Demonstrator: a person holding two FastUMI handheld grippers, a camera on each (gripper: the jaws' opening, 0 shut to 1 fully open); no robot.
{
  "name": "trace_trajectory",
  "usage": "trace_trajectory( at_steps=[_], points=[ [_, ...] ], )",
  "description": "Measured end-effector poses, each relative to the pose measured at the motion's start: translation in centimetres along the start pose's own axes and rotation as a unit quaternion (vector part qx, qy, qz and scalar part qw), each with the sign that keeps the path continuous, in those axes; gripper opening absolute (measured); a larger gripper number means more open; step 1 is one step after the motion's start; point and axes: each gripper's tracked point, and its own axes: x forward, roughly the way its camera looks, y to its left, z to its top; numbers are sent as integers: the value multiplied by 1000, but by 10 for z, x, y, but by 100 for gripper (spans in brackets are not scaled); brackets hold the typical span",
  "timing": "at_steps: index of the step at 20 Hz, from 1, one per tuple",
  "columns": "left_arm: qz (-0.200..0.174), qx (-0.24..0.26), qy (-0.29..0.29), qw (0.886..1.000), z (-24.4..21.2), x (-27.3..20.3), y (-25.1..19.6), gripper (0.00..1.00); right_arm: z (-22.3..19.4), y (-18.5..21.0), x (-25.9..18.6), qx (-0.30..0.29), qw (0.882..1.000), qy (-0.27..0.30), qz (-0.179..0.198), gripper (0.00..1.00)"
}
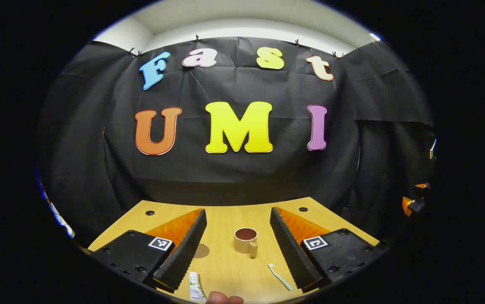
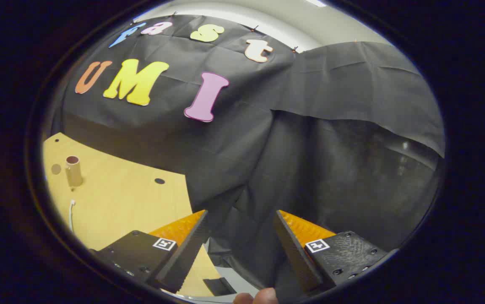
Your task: Put the toothbrush and toothpaste on the desktop into the cup, then pick up the cup and place it on the coaster on the desktop.
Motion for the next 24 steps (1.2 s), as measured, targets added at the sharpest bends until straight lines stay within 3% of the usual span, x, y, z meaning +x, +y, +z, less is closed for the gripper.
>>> trace_trajectory(
  at_steps=[1,2,4,7,9,14,18,21,24],
  points=[
    [3,-2,-3,1000,2,-2,-1,96,-1,1,-16,7,1000,10,6,94],
    [8,-6,-7,1000,3,-3,0,96,7,23,-36,20,999,13,39,95],
    [21,-9,-10,1000,6,-4,5,96,44,97,-72,-5,993,-17,114,95],
    [34,-2,-15,999,7,-6,20,96,106,201,-103,48,968,-51,242,94],
    [40,-2,-6,999,1,-9,32,96,116,251,-109,69,954,-40,289,95],
    [67,-4,17,998,-13,-15,69,96,146,317,-123,71,937,-14,341,95],
    [72,-6,26,997,-17,-15,92,96,159,345,-121,78,937,13,340,94],
    [69,-8,48,996,-33,-10,101,97,139,367,-120,26,936,55,347,94],
    [64,-10,98,993,-62,-8,109,97,100,389,-121,-2,922,140,361,94]
  ],
)
